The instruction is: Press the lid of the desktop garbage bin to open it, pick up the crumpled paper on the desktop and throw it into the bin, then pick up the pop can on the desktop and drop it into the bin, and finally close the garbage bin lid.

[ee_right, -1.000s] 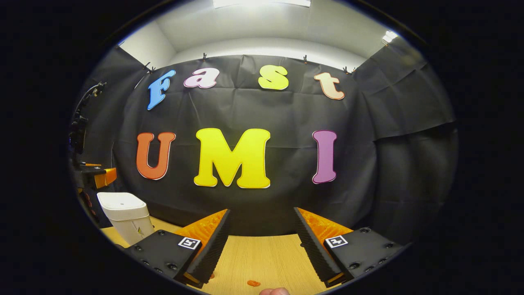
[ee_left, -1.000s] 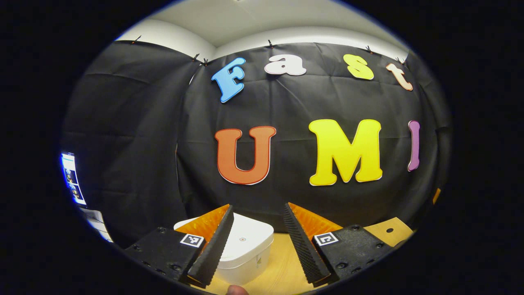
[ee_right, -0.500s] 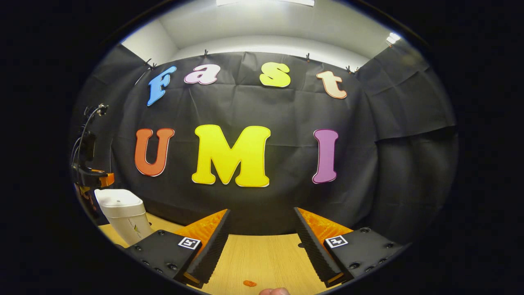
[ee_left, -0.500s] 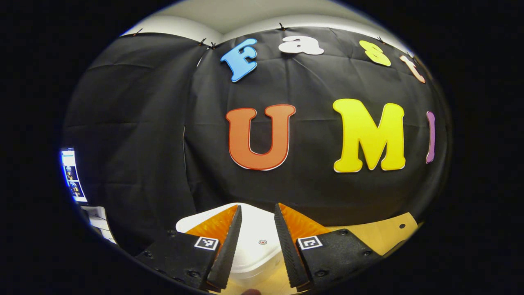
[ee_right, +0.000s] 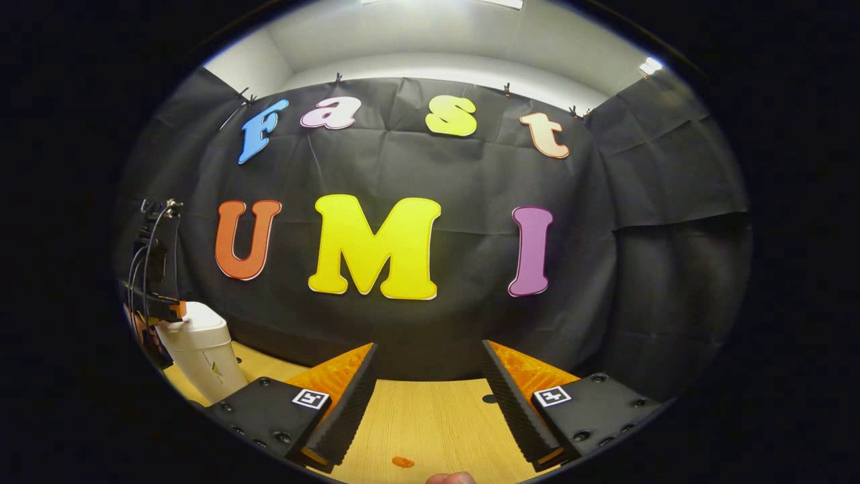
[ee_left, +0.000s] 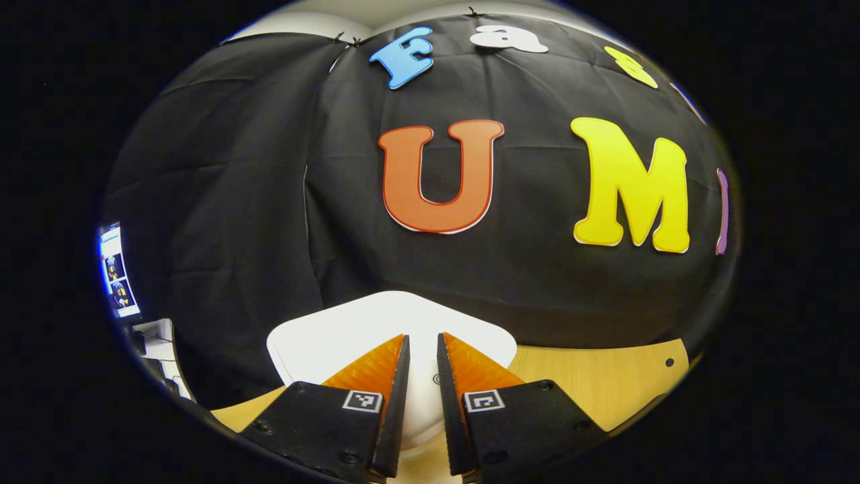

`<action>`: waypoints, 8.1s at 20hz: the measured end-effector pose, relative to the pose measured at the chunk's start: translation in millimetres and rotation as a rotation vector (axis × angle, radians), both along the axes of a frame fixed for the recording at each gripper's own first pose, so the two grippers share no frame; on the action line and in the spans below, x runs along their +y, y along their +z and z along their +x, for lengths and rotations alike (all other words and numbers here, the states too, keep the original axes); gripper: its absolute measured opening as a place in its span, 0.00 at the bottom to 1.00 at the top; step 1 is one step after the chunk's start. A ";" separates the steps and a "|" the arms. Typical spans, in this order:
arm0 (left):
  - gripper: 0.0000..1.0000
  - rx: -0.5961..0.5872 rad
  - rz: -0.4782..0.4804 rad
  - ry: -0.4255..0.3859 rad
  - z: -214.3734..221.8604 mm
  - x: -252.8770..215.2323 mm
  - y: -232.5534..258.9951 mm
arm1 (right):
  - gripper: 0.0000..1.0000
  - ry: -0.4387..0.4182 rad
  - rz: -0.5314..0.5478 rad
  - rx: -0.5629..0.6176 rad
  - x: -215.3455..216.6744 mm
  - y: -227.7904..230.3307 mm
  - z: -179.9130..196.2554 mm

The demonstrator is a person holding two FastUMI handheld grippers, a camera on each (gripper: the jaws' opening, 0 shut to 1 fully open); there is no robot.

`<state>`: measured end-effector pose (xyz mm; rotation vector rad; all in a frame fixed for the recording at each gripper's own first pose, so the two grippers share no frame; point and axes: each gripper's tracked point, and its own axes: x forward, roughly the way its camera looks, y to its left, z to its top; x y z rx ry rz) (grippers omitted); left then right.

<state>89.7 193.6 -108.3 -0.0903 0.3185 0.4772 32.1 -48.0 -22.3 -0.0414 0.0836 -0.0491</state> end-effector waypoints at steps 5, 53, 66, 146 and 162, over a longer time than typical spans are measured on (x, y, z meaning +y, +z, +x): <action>0.27 0.034 0.011 0.022 1.3 0.6 -9.5 | 0.94 0.013 -0.011 0.007 2.9 -3.6 0.1; 1.00 -0.121 0.003 -0.481 -78.1 -192.9 43.4 | 0.94 0.250 0.036 0.381 -22.2 -177.4 -47.0; 0.99 -0.016 0.028 -0.369 -134.2 -182.0 28.0 | 0.95 0.491 -0.031 0.675 23.0 -333.6 -21.4; 1.00 -0.149 0.040 0.017 -242.9 63.6 42.9 | 0.80 0.917 0.018 0.326 460.5 -48.5 27.8; 1.00 -0.192 0.021 -0.420 -168.0 -93.9 27.6 | 0.88 0.562 0.030 0.222 209.6 -23.9 24.9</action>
